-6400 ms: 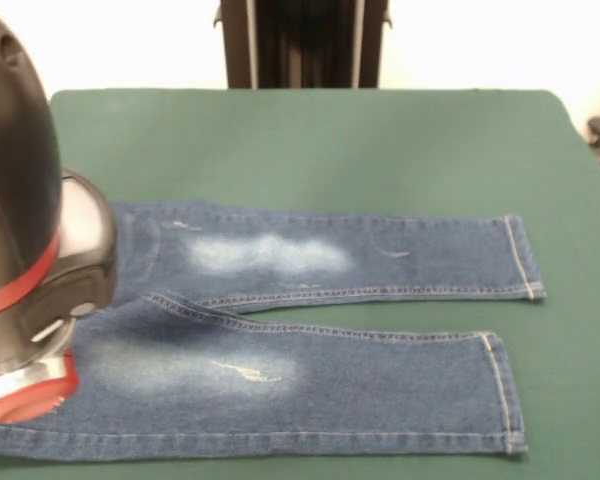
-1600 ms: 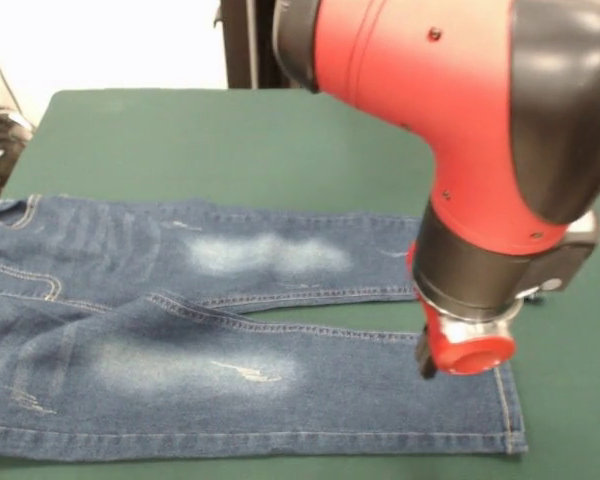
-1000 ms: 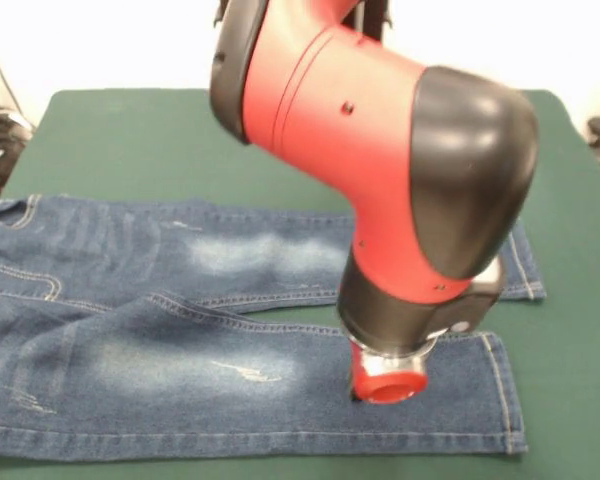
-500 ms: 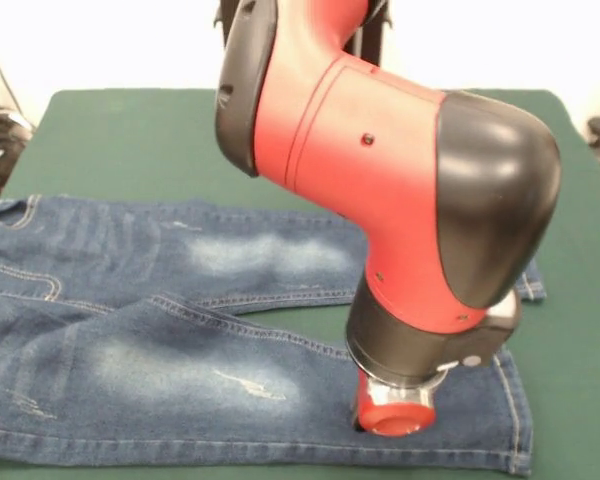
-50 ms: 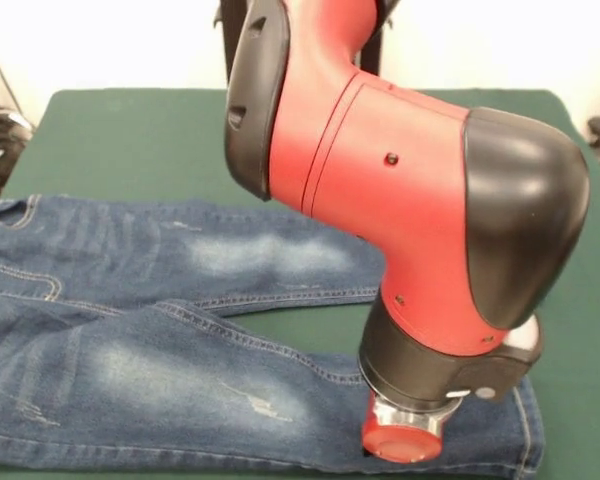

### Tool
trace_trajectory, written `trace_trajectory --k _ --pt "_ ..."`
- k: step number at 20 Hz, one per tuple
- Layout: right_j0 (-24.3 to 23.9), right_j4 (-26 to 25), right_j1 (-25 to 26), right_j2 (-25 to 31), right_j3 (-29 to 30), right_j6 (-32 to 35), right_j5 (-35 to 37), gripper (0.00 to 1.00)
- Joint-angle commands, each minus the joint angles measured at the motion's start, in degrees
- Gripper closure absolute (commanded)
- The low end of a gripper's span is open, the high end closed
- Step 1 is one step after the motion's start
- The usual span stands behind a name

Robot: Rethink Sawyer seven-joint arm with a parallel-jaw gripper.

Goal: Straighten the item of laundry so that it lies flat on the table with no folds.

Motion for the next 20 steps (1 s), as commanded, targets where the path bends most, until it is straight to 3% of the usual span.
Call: trace_trajectory --k 1,8,14,20 --pt "1.85 4.86 6.18 1.24 -7.74 21.33 3.09 1.00" --pt "4.24 6.29 3.19 4.35 -5.45 24.14 5.20 1.00" --pt "5.94 5.51 0.87 7.03 -2.44 22.61 6.82 1.00" --pt "5.70 5.75 -0.47 4.17 -3.84 26.85 10.59 1.00"
